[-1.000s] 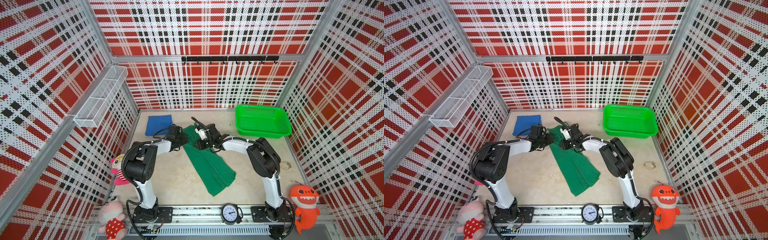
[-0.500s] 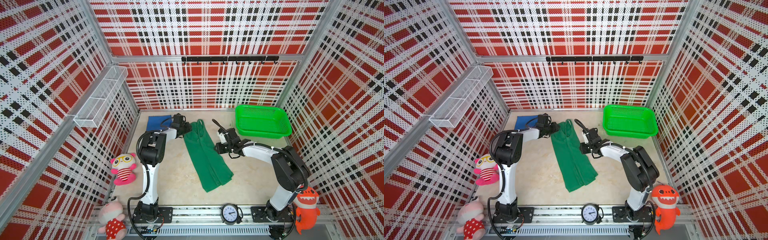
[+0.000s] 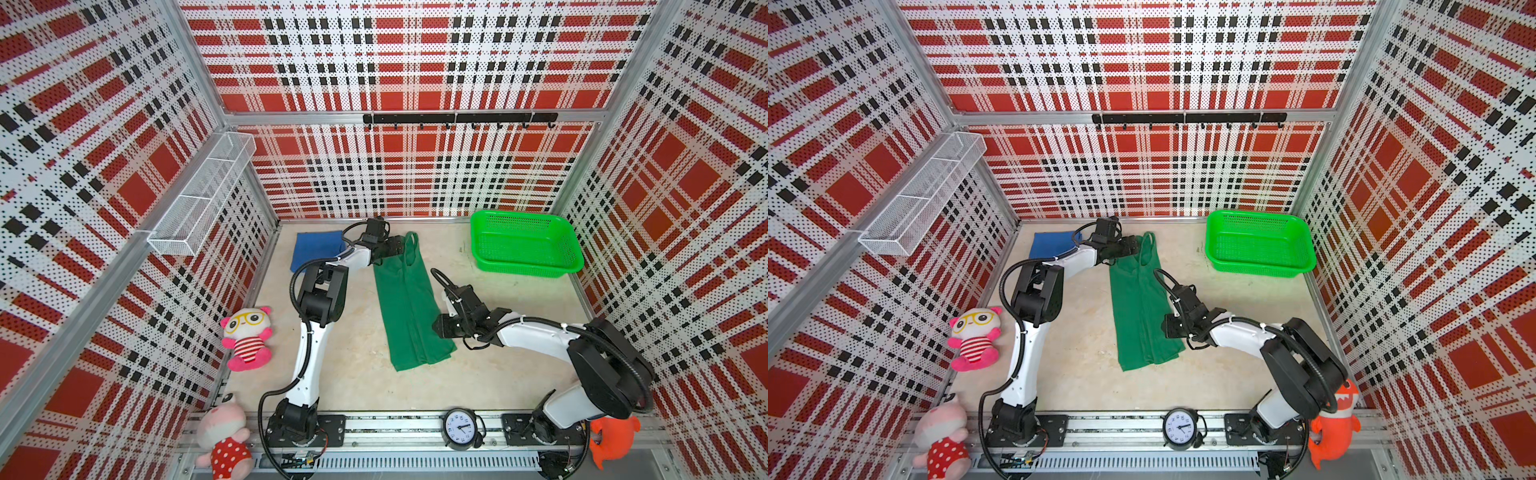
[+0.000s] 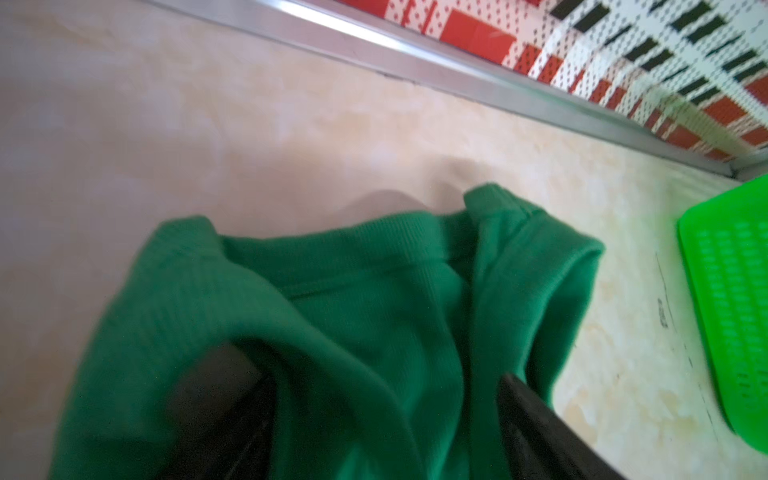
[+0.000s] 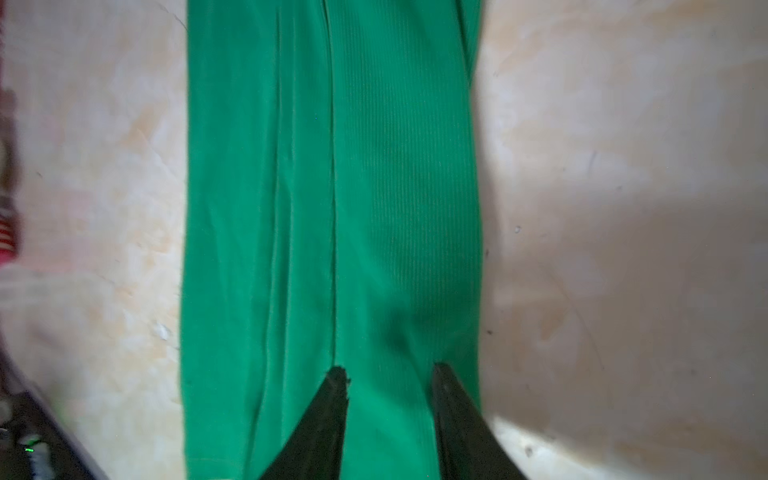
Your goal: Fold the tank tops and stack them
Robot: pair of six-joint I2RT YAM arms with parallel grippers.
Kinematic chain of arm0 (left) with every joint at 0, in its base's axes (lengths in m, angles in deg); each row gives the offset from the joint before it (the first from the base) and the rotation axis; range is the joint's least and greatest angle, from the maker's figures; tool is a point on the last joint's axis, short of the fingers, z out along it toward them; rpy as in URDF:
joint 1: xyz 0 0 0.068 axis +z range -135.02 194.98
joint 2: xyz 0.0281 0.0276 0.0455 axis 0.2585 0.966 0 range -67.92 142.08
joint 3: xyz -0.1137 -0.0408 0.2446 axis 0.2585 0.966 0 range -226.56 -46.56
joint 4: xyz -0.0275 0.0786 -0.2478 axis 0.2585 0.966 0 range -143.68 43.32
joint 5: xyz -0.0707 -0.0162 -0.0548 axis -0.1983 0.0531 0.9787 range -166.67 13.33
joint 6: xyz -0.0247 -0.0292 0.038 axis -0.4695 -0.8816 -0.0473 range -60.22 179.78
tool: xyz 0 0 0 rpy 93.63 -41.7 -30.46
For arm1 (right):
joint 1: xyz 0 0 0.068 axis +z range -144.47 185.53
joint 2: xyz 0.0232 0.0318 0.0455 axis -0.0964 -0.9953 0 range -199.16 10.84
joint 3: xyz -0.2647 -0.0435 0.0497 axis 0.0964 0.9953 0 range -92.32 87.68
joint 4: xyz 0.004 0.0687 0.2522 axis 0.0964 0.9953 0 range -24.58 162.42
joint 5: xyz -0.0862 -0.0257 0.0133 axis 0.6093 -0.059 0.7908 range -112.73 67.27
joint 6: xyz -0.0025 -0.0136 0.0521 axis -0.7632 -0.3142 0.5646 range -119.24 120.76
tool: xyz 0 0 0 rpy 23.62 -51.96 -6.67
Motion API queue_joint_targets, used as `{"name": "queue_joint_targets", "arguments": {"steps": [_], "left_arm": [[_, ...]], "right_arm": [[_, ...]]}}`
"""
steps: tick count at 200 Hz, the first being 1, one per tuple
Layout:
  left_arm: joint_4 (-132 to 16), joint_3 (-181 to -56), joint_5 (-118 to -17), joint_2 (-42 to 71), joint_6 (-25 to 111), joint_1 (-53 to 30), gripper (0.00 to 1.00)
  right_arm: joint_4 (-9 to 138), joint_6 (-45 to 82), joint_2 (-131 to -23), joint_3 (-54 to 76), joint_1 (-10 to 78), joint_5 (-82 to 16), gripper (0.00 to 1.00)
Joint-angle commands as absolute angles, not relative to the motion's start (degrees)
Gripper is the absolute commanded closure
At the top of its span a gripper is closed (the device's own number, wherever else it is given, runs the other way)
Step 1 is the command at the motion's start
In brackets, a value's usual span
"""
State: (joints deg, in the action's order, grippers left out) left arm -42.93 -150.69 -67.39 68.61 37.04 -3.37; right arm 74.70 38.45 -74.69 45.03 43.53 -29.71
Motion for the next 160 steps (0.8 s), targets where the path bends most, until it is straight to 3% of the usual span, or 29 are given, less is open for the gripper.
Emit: {"name": "queue_joint_targets", "arguments": {"steps": [1, 29, 55, 116, 134, 160], "left_arm": [[-37.19, -148.63, -70.42, 60.18, 41.98, -3.8, 0.09], [-34.01, -142.82, -74.51, 50.14, 43.4, -4.52, 0.05], [-34.1, -128.66, -75.86, 37.22, 40.55, -5.03, 0.08], [-37.63, -91.23, -69.9, 10.57, 23.56, -13.58, 0.29], [-38.34, -83.41, -68.41, 4.18, 17.1, -17.34, 0.36], [-39.88, -75.63, -66.18, -2.21, 9.34, -22.31, 0.4]], "right_arm": [[80.57, 38.07, -71.5, 43.06, 41.57, -29.2, 0.52], [87.88, 35.31, -70.48, 43.0, 39.86, -30.57, 0.49], [90.44, 33.61, -69.56, 44.58, 38.11, -33.06, 0.54], [87.2, 28.15, -73.26, 44.88, 37.55, -36.65, 0.67], [86.68, 27.76, -74.05, 45.46, 37.6, -37.75, 0.67], [86.53, 27.52, -74.67, 47.38, 37.61, -38.34, 0.58]]}}
